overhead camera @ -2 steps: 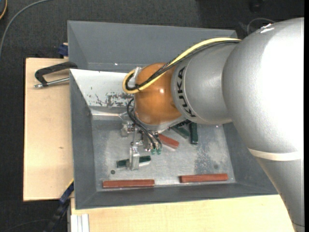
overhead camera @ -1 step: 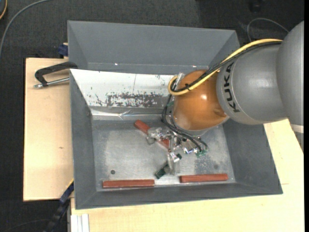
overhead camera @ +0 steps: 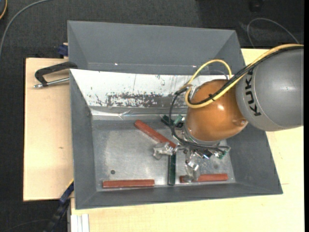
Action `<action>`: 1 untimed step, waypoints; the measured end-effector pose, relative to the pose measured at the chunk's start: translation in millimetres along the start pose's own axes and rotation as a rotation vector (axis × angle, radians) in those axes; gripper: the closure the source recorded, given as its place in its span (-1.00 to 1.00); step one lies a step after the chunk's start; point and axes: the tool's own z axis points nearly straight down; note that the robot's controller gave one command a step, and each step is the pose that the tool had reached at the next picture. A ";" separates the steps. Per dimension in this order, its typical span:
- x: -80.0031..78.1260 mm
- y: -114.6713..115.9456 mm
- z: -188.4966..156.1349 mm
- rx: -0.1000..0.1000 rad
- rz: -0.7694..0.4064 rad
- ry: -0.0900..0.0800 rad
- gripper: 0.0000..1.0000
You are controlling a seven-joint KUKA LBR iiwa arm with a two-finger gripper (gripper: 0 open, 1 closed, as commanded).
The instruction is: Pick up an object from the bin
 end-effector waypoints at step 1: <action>-1.2 0.8 0.2 -0.001 0.000 -0.002 1.00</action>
Offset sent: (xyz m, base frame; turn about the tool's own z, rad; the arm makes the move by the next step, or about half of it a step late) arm 0.0000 0.0000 0.0000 0.0000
